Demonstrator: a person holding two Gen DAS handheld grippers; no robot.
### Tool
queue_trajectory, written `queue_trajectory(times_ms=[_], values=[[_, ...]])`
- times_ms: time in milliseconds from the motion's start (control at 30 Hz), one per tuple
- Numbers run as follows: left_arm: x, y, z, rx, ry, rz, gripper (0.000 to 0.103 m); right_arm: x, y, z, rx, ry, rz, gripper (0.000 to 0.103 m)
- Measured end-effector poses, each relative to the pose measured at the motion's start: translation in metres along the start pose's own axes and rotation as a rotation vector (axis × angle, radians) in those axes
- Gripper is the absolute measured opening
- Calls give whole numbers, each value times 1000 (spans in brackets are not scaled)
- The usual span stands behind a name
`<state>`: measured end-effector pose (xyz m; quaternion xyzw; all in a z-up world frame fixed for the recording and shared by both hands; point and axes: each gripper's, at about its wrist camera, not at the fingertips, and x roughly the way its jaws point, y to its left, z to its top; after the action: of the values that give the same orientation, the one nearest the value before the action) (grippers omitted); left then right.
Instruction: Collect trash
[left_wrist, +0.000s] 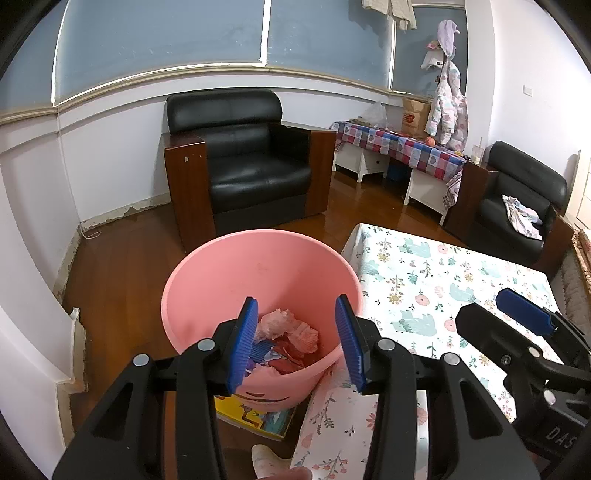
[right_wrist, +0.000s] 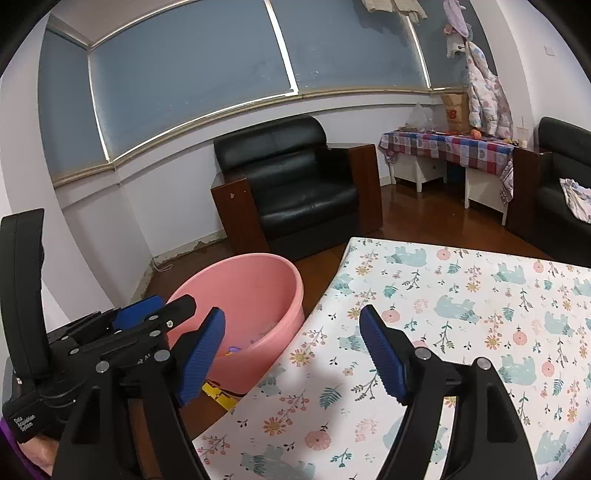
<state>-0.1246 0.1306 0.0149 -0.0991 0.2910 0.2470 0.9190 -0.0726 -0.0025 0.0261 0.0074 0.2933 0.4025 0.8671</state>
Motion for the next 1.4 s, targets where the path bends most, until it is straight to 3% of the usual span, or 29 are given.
queue_trajectory(times_ms=[367,500,1400], values=[[1,-4,-1,-5,2,-15,45,3,-2,1,9,15,-23,77],[1,-4,-1,-5,1,-15,53,4,-3,1,8,20,-39,77],[3,0,-7,-8,19,-48,53,3,-6,-3,12,7,-80,80]])
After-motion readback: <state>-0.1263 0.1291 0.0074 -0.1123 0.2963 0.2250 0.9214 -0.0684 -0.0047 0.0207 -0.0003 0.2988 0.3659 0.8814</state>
